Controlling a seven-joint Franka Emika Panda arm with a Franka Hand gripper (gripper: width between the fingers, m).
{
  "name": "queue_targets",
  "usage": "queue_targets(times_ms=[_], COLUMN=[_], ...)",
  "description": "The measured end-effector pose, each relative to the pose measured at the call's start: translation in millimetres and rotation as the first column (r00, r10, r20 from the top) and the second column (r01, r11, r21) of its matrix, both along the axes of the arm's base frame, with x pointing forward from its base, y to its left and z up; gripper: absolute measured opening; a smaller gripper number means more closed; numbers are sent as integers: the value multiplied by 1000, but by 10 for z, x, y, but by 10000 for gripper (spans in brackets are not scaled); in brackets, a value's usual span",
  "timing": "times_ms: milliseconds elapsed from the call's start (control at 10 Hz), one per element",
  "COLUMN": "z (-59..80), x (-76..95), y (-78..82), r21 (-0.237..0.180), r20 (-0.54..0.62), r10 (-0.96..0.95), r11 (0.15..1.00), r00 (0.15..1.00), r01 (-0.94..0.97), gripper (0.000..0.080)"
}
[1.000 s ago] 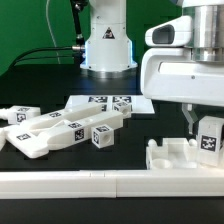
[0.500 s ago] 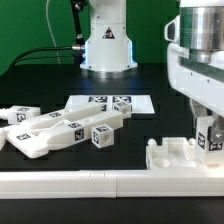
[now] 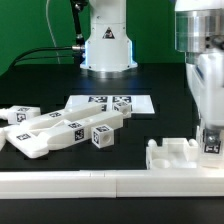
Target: Assemble chair
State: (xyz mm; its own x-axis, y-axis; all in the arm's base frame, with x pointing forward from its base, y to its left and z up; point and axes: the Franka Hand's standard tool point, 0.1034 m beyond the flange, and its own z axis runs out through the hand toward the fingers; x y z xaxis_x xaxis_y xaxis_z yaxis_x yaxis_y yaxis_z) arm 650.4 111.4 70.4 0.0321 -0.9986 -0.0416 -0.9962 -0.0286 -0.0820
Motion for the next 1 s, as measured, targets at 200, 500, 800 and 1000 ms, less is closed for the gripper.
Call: queue_targets(times_ms=[200,500,800,1000], z=[6,1,82,81], x=[13,13,93,125], y=[53,32,22,7], r21=[-35,-54,-172,-190], r20=[18,15,-44,-39], r10=[374,511,913,940], r11=[927,859,392,325], r00=[927,859,405,338], r01=[-373,-510,-904,-926], gripper=[607,647,649,649])
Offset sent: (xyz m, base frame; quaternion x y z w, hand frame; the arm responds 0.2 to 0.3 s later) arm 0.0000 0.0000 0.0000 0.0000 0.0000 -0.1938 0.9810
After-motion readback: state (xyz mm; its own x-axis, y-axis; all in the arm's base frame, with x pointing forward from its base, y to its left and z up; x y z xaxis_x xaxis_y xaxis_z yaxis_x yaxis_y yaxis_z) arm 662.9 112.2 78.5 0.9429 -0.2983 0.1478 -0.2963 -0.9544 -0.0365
